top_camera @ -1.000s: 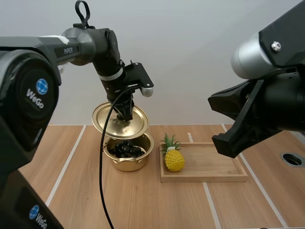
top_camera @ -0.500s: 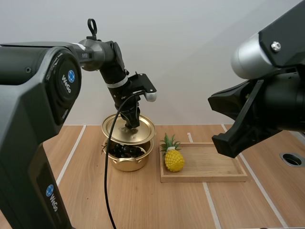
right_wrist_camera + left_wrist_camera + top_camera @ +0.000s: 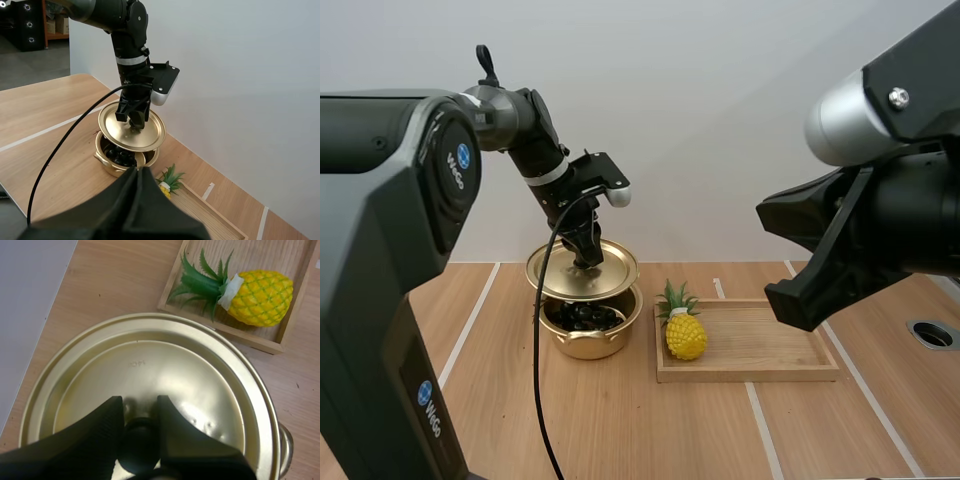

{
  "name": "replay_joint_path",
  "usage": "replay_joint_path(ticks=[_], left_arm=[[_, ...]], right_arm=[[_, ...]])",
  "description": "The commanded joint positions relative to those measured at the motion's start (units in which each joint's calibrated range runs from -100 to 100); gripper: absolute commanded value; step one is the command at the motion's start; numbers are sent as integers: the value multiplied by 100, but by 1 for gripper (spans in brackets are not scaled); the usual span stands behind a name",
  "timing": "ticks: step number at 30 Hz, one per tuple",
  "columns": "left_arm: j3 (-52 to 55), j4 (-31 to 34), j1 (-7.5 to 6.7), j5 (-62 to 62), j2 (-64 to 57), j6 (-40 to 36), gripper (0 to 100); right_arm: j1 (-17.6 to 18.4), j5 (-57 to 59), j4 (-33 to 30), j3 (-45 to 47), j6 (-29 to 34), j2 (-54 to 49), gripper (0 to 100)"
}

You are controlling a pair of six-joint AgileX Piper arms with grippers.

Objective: Open the pot, put the grape inside, and close it

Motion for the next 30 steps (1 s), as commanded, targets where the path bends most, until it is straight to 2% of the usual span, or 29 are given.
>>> replay_joint_path(ticks=[1, 13, 23, 30], left_arm=[[-67, -136, 4, 85, 37, 52, 0], [41, -136, 4, 69, 306, 86, 0], [321, -471, 4, -74, 306, 217, 0], [513, -496, 4, -567, 306, 276, 0]], right_arm=[[-20, 0, -32, 8, -17, -60, 0], [-20, 0, -32, 8, -17, -60, 0], [-20, 0, -32, 8, -17, -60, 0], [-20, 0, -32, 8, -17, -60, 0]])
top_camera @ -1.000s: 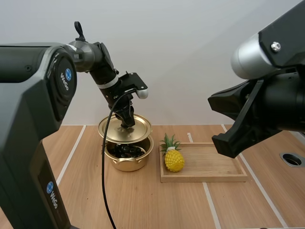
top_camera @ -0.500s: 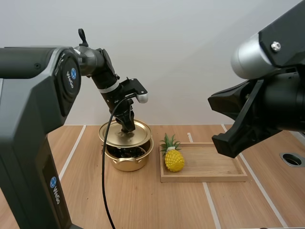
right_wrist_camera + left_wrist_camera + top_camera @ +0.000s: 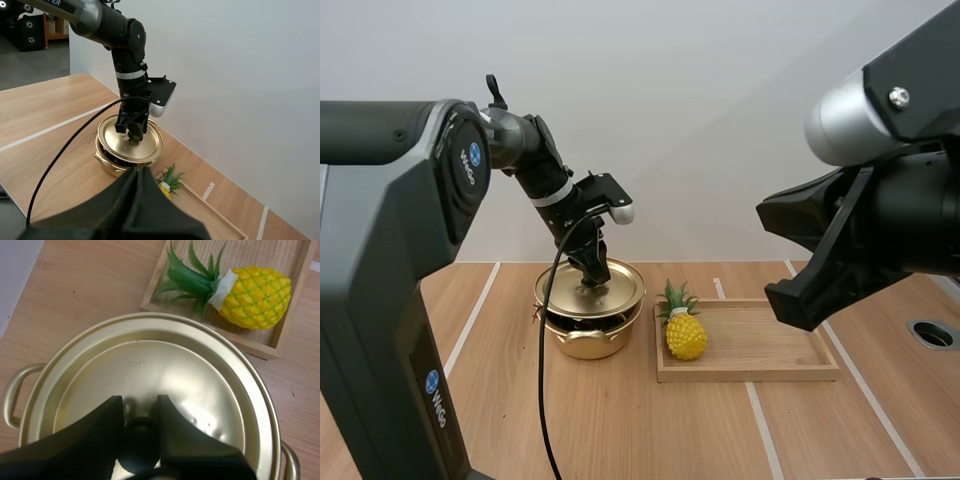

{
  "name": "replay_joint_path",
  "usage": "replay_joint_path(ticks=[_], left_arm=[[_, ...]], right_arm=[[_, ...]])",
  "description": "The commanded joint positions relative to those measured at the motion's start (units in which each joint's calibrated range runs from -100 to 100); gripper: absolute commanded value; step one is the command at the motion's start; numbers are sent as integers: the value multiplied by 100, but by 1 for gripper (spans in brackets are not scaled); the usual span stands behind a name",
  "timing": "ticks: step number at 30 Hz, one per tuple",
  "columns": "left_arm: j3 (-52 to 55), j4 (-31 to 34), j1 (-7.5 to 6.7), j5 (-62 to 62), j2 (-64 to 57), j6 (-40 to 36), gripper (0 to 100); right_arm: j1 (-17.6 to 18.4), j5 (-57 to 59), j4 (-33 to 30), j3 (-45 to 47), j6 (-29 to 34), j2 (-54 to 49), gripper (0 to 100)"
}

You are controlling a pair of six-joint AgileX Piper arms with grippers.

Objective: Open the pot, put the grape inside, and close it

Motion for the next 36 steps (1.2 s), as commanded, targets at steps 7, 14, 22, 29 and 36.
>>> replay_joint_path(ticks=[7, 14, 22, 29, 36], left_arm=[[228, -199, 4, -370, -16, 112, 0], [390, -227, 4, -558, -7, 179, 0], [499, -361, 4, -873, 21, 270, 0], [509, -370, 4, -745, 239, 260, 0], [509, -293, 4, -721, 297, 260, 0]], right_arm=[[-20, 0, -32, 8, -17, -60, 0], [-20, 0, -21, 8, -17, -60, 0], [-20, 0, 7, 8, -17, -60, 0], [-20, 0, 7, 8, -17, -60, 0], [-20, 0, 7, 8, -17, -60, 0]])
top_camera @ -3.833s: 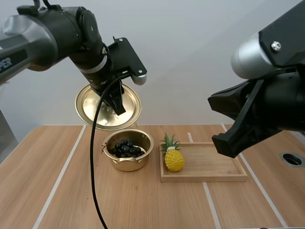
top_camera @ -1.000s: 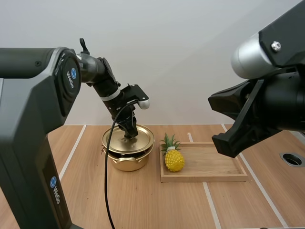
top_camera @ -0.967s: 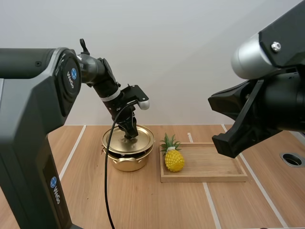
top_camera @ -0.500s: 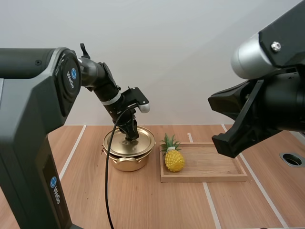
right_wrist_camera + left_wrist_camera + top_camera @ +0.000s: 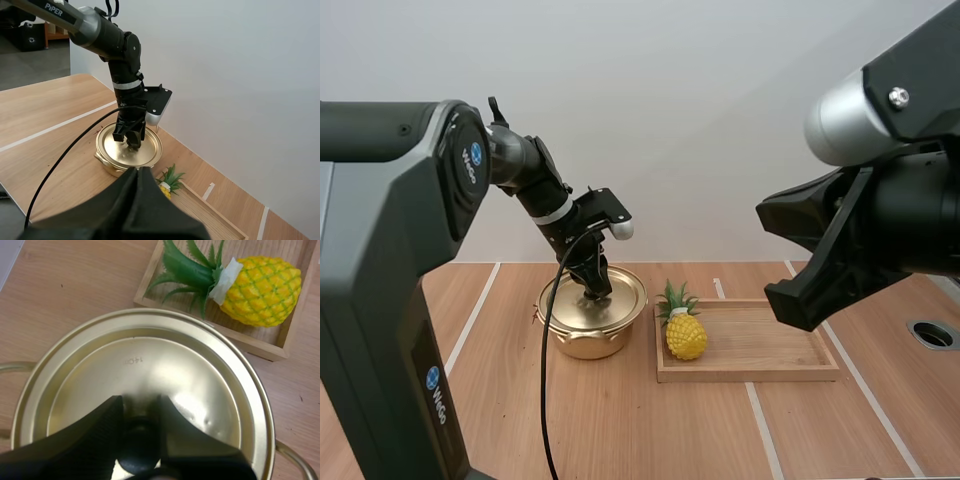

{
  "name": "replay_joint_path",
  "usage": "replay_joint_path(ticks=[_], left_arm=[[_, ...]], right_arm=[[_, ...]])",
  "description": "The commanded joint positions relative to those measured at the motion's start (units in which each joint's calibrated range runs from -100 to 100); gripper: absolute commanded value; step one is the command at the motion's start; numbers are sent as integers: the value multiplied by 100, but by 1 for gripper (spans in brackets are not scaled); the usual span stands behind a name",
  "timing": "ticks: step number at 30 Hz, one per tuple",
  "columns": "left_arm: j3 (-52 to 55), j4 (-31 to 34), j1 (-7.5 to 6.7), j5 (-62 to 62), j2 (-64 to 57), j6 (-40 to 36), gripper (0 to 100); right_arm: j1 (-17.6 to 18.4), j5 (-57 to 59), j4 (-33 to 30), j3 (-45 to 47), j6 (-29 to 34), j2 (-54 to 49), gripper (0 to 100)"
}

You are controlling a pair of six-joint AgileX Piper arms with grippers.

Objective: Open the pot, put the grape inside, and close it

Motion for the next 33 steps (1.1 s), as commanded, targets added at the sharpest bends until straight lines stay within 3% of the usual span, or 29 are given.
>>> replay_joint_path(ticks=[1, 14, 16, 19, 20, 22, 23, 33], left_arm=[[30, -3, -5, -90, 139, -2, 0], [30, 122, -5, -52, 139, -50, 0], [30, 122, -5, -52, 139, -50, 4], [30, 122, -5, 55, 139, -50, 29], [30, 122, -5, 98, 139, -50, 47], [30, 42, -5, 74, 112, -107, 93], [12, 18, -5, 74, 98, -178, 100], [-435, -18, -5, 352, -196, -357, 100]], right_arm=[[-20, 0, 7, 8, -17, -60, 0], [-20, 0, 7, 8, -17, -60, 0], [-20, 0, 7, 8, -17, -60, 0], [-20, 0, 7, 8, -17, -60, 0], [-20, 0, 7, 8, -17, -60, 0], [-20, 0, 7, 8, -17, -60, 0], [-20, 0, 7, 8, -17, -60, 0], [-20, 0, 7, 8, -17, -60, 0]])
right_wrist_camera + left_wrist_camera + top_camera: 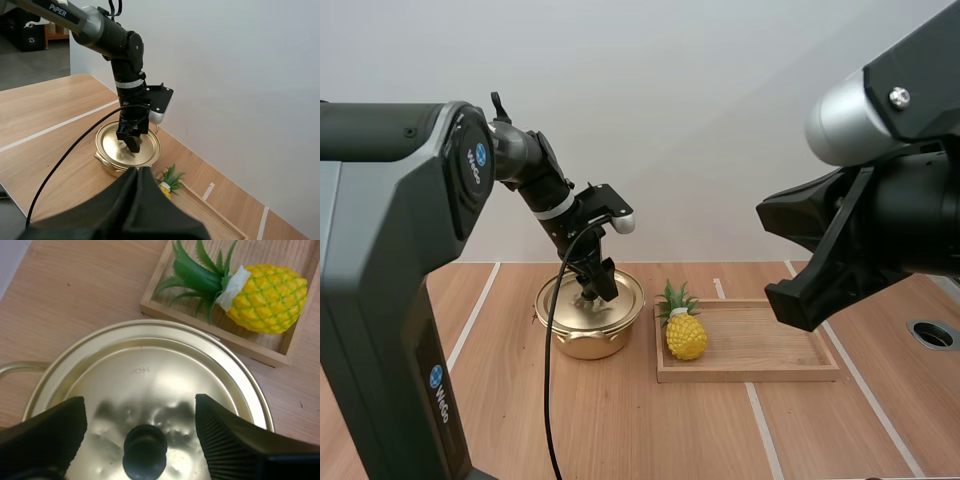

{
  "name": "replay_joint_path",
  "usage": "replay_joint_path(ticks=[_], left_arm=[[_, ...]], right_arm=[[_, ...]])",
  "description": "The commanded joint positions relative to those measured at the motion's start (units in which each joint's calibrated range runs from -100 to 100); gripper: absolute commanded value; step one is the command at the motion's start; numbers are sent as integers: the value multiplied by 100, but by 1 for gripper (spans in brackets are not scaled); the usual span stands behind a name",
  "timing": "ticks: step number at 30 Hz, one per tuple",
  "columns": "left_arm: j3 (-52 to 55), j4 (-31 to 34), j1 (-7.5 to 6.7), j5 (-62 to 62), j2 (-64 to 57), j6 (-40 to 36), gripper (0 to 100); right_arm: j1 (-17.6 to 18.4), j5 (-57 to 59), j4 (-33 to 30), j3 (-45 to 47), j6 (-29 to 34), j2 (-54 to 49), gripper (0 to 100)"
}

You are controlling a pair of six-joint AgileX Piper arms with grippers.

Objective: Open the pot, put the grape inside, and close it

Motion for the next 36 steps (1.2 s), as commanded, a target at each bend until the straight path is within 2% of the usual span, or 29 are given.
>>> replay_joint_path(ticks=[1, 7, 18, 22, 26, 31, 34, 36], left_arm=[[-200, -78, -5, 262, -285, -112, 100], [-761, -67, -5, 961, -1048, -327, 100], [-1918, 16, -5, 986, -2859, -788, 100], [-2217, 94, -5, 986, -3394, -1296, 100], [-2324, 294, -5, 835, -3923, -2029, 100], [-2329, 572, -5, 835, -4522, -2486, 100], [-2329, 777, -5, 835, -4829, -2751, 84], [-2329, 958, -5, 835, -5024, -2943, 70]], right_arm=[[-20, 0, 7, 8, -17, -60, 0], [-20, 0, 7, 8, -17, -60, 0], [-20, 0, 7, 8, -17, -60, 0], [-20, 0, -58, 8, 23, -60, 0], [-20, 0, -610, 8, 397, -60, 0], [-162, -151, -1321, 8, 1153, -69, 0], [-351, -683, -1449, 8, 1493, -73, 0], [-506, -920, -1449, 8, 1572, -112, 0]])
